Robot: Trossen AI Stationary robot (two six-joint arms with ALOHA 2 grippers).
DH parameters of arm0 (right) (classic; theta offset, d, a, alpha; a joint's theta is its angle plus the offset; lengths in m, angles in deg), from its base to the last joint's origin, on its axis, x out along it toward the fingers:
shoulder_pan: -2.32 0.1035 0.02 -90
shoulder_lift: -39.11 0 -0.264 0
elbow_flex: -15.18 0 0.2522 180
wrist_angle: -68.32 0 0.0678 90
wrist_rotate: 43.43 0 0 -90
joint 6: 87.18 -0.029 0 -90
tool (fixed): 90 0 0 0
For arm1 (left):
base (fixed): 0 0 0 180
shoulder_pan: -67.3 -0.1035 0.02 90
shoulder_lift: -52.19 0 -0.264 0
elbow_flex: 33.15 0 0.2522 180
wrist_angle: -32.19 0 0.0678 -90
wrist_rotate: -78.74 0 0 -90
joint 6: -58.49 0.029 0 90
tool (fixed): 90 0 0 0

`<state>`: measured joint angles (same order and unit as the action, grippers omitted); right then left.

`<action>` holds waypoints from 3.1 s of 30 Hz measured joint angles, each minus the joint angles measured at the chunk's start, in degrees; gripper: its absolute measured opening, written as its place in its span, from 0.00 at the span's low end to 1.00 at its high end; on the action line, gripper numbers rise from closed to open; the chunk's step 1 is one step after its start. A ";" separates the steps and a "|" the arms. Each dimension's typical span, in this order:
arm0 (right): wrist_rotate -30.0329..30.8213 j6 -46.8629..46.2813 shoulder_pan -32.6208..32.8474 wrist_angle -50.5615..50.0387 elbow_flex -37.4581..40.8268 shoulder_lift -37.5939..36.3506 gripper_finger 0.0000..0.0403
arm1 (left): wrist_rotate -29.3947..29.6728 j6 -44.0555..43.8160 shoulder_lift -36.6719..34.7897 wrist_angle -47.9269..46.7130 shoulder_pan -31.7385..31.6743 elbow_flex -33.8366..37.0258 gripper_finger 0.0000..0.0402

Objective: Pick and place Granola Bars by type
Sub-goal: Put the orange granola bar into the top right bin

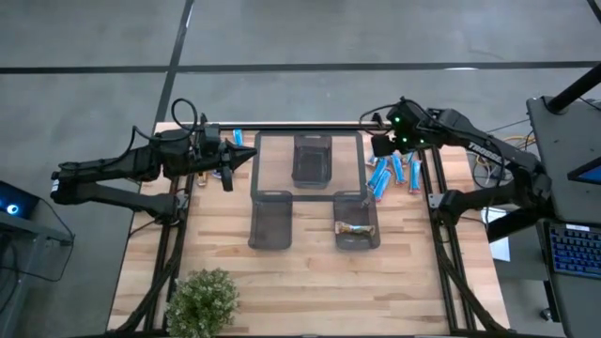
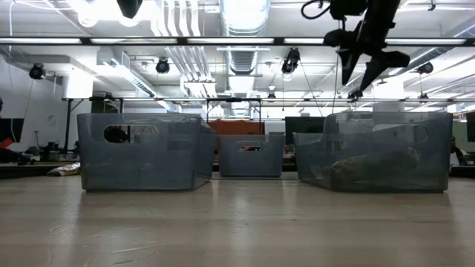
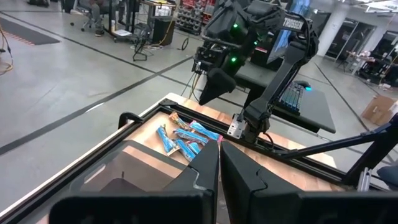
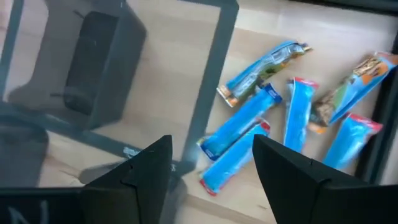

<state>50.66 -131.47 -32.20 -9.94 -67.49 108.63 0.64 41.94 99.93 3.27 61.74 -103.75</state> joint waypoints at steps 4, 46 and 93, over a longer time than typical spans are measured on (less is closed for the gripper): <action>-0.07 -4.20 -2.00 0.14 0.02 3.44 0.53 | 0.00 -0.50 0.00 0.00 0.00 0.00 0.00; -2.64 -21.44 -17.92 9.83 0.11 27.12 0.53 | -0.33 -9.55 -0.22 0.13 0.01 1.33 0.00; -3.54 -29.91 -18.37 28.12 13.06 29.02 0.53 | -0.23 -10.74 -0.33 1.12 0.01 1.60 0.00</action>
<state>47.12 -161.38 -50.56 18.18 -54.42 137.65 0.41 31.20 99.60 4.39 61.75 -102.16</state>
